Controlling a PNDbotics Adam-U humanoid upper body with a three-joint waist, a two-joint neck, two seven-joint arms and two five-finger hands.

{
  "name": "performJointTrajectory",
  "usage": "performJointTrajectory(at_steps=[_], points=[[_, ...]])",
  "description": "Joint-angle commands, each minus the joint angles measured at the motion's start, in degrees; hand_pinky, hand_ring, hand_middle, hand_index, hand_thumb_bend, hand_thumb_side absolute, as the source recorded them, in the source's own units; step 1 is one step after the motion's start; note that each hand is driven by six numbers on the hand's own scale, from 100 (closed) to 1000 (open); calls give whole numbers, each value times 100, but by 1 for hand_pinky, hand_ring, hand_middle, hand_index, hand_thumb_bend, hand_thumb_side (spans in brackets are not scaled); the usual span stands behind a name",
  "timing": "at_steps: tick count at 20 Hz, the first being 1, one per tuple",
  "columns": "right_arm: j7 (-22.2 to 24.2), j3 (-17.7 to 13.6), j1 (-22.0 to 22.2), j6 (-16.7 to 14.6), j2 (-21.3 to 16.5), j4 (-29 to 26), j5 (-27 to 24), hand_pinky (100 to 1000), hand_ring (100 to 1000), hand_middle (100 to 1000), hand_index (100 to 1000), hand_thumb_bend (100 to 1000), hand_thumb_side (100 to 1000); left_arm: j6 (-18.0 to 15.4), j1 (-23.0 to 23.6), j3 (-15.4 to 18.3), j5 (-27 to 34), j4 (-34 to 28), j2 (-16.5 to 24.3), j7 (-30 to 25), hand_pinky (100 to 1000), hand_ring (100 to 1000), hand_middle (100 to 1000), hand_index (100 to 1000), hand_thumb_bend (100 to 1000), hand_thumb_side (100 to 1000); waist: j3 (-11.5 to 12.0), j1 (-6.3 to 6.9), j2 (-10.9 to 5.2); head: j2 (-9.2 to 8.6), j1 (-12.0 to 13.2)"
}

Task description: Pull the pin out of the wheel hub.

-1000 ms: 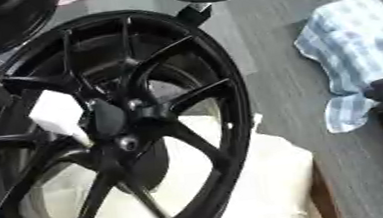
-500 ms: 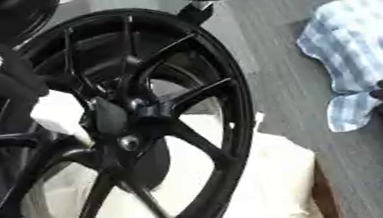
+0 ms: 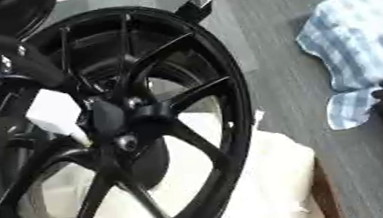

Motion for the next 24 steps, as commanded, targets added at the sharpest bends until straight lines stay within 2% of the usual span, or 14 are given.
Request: performJointTrajectory(at_steps=[1, 7, 9, 15, 24], points=[[5, -27, -6, 43, -41, -103, -29, 861, 710, 669, 572, 100, 416, -26, -33, 112, -281, -18, 101, -192, 966, 847, 802, 906, 284, 620, -12, -16, -76, -80, 20], [12, -15, -6, 92, 11, -103, 8, 861, 708, 665, 571, 100, 420, -136, 0, 207, -462, -18, 113, -340, 980, 850, 802, 921, 441, 666, -15, -23, -54, -71, 72], [17, -6, -8, 112, 27, -103, 21, 861, 708, 664, 570, 100, 422, -112, -2, 240, -508, -18, 105, -310, 978, 849, 803, 919, 448, 653, -18, -26, -45, -77, 89], [16, 3, -7, 158, 81, -103, 57, 861, 705, 662, 570, 100, 427, 139, 51, 311, -621, -18, 96, -68, 979, 857, 827, 924, 387, 578, -39, -33, -20, -88, 130], [38, 27, -31, 224, 129, -103, 97, 862, 704, 660, 569, 100, 434, 504, 30, 317, -552, -18, 39, 162, 951, 832, 803, 913, 279, 493, -71, -31, 31, -119, 162]])
